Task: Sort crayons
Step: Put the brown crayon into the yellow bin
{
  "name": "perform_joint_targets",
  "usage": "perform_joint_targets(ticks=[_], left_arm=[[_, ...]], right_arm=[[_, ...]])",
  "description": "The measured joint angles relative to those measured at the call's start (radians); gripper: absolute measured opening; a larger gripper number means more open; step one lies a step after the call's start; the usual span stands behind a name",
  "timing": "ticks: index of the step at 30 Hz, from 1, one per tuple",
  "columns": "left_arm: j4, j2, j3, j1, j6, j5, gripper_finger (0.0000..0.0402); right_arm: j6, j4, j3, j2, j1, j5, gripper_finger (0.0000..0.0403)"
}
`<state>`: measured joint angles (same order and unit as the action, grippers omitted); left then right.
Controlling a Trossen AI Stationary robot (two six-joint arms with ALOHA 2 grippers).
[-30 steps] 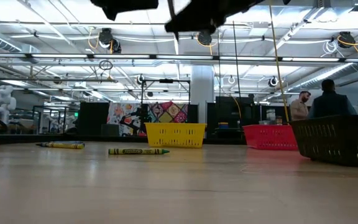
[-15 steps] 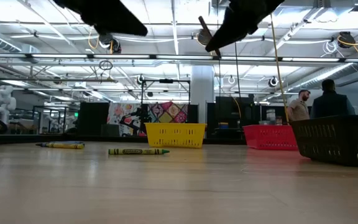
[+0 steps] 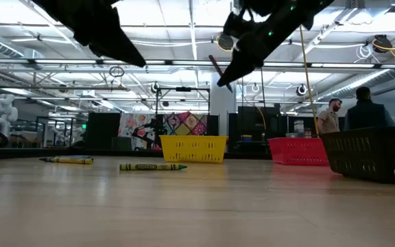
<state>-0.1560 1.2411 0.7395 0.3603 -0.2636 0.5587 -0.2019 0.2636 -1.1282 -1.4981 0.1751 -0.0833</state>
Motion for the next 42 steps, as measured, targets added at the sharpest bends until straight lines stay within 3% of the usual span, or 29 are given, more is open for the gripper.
perform_joint_targets(ticks=[11, 21, 36, 42], left_arm=[[-0.131, 0.0, 0.0, 0.0, -0.092, -0.004, 0.0073], [-0.201, 0.0, 0.0, 0.0, -0.177, -0.013, 0.0073], [-0.198, 0.0, 0.0, 0.0, -0.229, -0.039, 0.0073], [-0.199, 0.0, 0.0, 0.0, -0.229, -0.062, 0.0073]], right_arm=[[-0.028, -0.088, 0.0, -0.117, 0.142, 0.191, 0.0004], [-0.046, -0.19, 0.0, -0.262, 0.185, 0.251, 0.0004], [-0.05, -0.122, -0.099, -0.393, 0.197, 0.297, 0.0004], [-0.083, -0.087, -0.135, -0.413, 0.192, 0.296, 0.0038]])
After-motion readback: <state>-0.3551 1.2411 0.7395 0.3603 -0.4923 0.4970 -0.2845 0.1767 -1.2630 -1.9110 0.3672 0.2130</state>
